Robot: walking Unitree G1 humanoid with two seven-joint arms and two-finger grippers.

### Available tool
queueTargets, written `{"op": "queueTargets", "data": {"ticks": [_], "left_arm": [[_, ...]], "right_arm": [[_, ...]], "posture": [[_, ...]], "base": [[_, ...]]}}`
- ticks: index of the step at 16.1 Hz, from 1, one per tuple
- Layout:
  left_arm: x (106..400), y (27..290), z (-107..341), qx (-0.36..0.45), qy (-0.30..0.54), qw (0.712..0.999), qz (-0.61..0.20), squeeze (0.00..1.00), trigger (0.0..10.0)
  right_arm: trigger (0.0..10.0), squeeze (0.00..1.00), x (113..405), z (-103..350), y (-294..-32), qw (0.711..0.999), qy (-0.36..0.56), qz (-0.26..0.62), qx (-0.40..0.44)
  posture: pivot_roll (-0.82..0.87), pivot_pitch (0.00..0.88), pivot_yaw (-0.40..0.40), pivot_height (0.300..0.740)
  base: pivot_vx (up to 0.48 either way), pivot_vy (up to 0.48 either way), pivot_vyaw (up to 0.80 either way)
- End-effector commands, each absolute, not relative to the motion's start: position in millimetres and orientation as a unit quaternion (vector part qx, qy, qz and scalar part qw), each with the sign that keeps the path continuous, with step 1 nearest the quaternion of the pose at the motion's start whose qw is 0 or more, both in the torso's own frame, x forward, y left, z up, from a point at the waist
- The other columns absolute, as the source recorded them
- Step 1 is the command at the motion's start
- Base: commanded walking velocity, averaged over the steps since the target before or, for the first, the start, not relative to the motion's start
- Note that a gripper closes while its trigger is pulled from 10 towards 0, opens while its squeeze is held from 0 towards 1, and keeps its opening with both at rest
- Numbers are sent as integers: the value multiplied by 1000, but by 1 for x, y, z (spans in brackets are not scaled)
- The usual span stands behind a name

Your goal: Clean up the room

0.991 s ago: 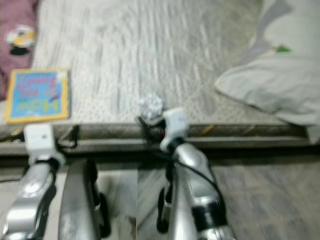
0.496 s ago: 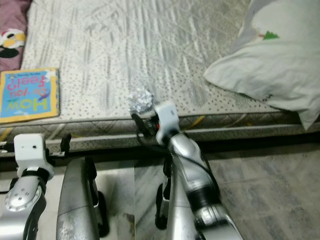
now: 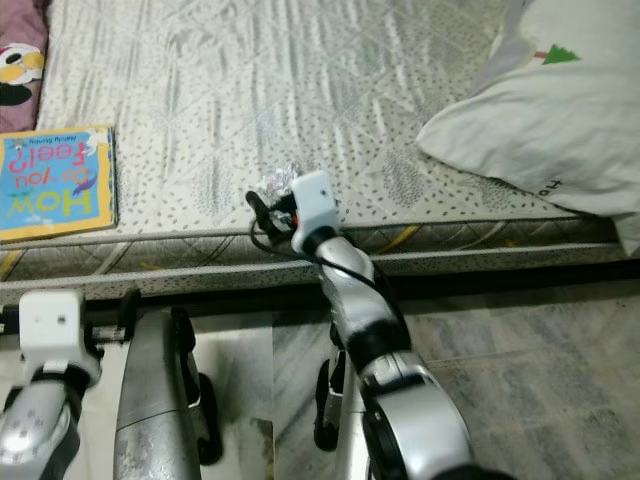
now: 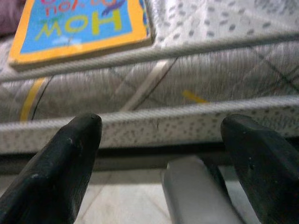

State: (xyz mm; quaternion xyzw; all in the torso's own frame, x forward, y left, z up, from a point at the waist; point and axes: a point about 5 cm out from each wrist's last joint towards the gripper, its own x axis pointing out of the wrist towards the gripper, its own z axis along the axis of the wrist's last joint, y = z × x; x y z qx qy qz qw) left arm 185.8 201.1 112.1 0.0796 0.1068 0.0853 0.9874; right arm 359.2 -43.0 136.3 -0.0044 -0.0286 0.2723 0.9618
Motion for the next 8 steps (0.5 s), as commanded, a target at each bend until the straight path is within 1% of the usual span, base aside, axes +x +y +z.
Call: {"op": "queueTargets", "data": {"ticks": [1,4,6,7,8], "left_arm": [[182,201,113,84,113,986,89,0,10000],[181,202,115,86,114,986,91,0,10000],[183,200,117,86,114,986,88,0,10000],[183,200,117,86,114,986,88,0,10000],[185,199,117,85,113,986,88,0,10000]], "right_arm": [[10000,0,360,130,-41,965,-14,263,-6],[10000,0,366,130,-38,974,-4,225,-33],[10000,0,369,125,-39,979,10,186,-82],[6157,0,369,124,-40,979,14,179,-94],[1922,0,368,118,-41,980,32,170,-94]], "posture": [[235,373,-44,527],[251,374,-47,527],[253,374,-49,527],[254,372,-49,527],[253,370,-53,527]], "base": [[0,0,0],[0,0,0],[0,0,0],[0,0,0],[0,0,0]]}}
